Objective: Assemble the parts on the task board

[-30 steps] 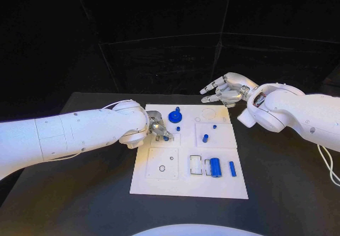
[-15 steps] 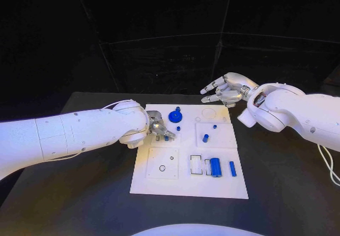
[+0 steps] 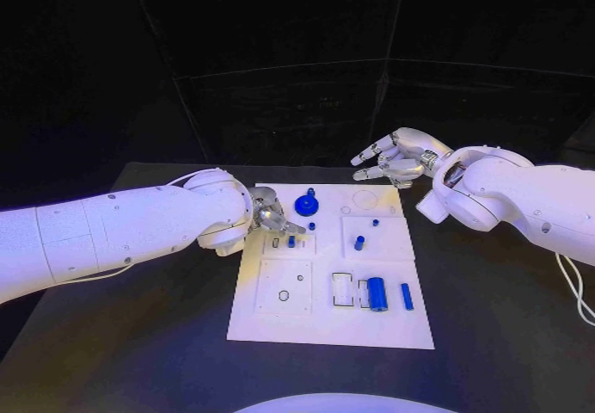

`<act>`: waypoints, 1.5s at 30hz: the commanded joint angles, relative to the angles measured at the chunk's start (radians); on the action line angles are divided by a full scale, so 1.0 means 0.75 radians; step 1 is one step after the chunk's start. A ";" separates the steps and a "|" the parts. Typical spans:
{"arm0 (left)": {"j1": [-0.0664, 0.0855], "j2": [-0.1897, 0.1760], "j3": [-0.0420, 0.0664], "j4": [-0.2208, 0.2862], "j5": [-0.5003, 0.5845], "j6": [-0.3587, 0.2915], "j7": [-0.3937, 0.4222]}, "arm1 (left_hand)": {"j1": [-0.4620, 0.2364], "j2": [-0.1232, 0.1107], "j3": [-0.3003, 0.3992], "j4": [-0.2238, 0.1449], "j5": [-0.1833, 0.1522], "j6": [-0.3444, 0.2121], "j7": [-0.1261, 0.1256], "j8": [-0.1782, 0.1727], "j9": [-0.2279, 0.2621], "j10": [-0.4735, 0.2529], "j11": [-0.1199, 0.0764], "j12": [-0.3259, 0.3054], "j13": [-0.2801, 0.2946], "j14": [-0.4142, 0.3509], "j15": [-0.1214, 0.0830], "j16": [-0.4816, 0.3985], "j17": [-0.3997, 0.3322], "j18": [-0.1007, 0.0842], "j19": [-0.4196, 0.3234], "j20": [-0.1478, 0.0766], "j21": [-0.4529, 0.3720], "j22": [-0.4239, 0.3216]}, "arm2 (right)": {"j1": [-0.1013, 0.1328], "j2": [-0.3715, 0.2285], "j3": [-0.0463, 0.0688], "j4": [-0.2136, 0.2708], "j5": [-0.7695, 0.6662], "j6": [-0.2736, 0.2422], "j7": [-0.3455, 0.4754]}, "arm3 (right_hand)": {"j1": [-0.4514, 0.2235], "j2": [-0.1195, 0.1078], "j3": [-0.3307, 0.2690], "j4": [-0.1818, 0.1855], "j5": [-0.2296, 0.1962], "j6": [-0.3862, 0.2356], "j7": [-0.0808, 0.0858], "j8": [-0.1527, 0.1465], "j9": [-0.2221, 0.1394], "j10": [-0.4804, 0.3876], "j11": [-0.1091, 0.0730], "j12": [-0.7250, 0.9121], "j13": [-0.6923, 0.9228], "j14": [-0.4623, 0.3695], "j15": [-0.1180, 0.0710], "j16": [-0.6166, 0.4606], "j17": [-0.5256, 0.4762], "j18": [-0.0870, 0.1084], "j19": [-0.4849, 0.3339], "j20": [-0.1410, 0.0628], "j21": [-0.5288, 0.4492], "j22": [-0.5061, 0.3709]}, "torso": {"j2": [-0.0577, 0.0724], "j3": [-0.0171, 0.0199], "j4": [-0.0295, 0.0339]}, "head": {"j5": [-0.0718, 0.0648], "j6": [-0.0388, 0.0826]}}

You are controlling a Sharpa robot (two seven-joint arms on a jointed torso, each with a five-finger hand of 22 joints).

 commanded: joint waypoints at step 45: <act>0.045 0.290 0.029 -0.633 -0.085 0.422 0.037 | 0.200 0.115 -0.207 0.055 0.000 -0.036 0.060 -0.174 -0.198 -0.071 0.056 -0.066 -0.082 0.139 0.040 0.004 0.351 0.009 0.004 0.039 -0.048 -0.040 | 0.001 0.014 0.000 -0.005 -0.002 0.003 0.013 | -0.021 0.001 -0.010 -0.001 -0.006 -0.002 -0.005 0.006 0.001 -0.008 -0.003 -0.005 -0.002 0.038 -0.001 -0.004 -0.001 0.007 -0.008 0.001 -0.007 -0.001 | 0.001 0.0017 -0.0023 | 0.008 0.008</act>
